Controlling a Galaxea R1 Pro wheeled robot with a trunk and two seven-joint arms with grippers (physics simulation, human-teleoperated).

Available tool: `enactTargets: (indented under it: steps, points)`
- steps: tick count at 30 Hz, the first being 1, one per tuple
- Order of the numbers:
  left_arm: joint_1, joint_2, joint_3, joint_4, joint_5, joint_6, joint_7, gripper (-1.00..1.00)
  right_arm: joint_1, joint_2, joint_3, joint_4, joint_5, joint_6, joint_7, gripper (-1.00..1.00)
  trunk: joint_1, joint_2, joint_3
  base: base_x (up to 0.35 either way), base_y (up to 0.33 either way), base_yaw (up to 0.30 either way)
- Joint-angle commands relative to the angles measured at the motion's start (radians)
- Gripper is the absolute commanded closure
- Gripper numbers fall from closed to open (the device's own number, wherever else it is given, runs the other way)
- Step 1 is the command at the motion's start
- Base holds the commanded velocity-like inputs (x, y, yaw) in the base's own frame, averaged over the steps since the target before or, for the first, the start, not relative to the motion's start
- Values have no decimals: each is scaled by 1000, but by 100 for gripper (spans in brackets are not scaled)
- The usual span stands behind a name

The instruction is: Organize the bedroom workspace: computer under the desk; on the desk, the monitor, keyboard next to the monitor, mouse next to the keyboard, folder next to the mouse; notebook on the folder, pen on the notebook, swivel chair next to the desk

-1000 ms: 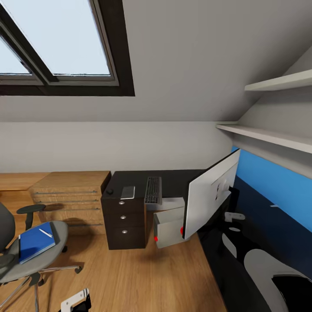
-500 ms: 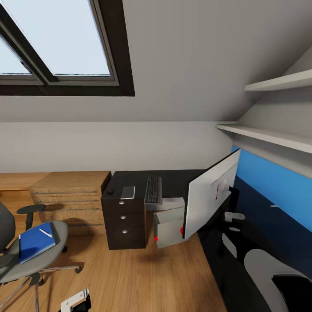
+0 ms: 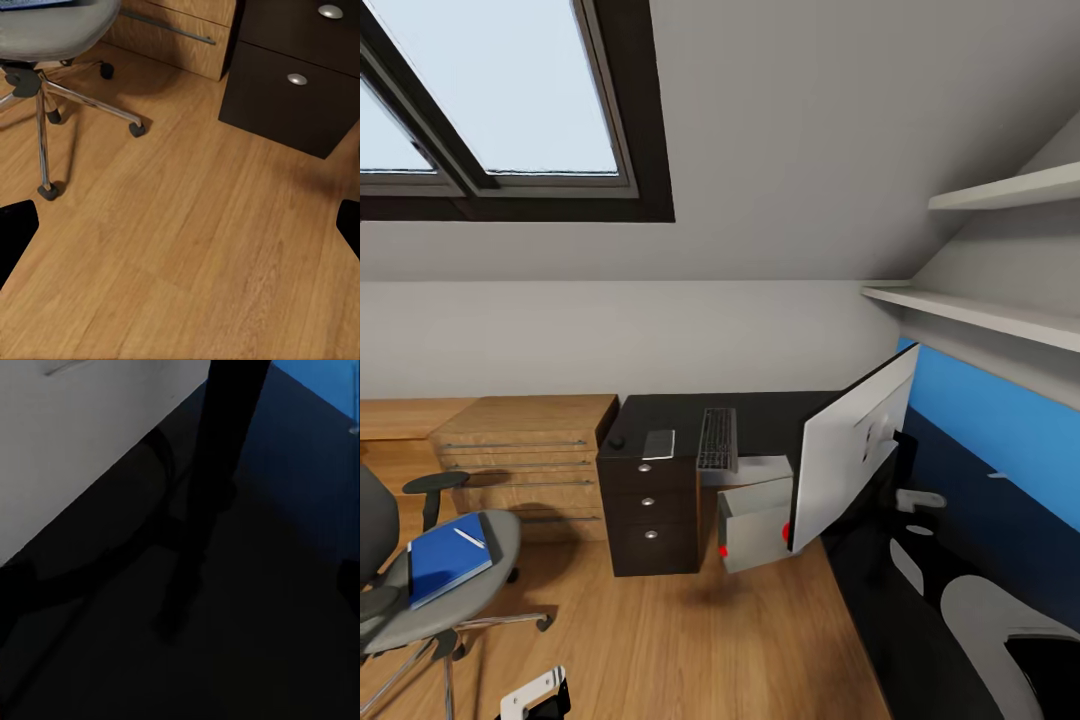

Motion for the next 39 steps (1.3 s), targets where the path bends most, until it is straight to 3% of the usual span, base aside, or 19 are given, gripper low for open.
enactTargets:
  steps: [1, 3, 7, 39]
  points:
    - [-1, 2, -8, 0, 10, -8, 6, -100, -1, -7, 4, 0, -11, -2, -4, -100, 0, -1, -2, 0, 21, 0]
    - [-1, 2, -8, 0, 10, -8, 6, -100, -1, -28, 3, 1, -13, -2, -3, -100, 0, -1, -2, 0, 10, 0]
    - [-1, 2, -8, 0, 10, -8, 5, -100, -1, -38, 1, 1, -13, -2, -3, -100, 0, -1, -2, 41, 59, 0]
    - [-1, -1, -9, 18, 9, -8, 3, -100, -1, -42, 7, -54, -9, -4, -1, -100, 0, -1, -2, 54, 11, 0]
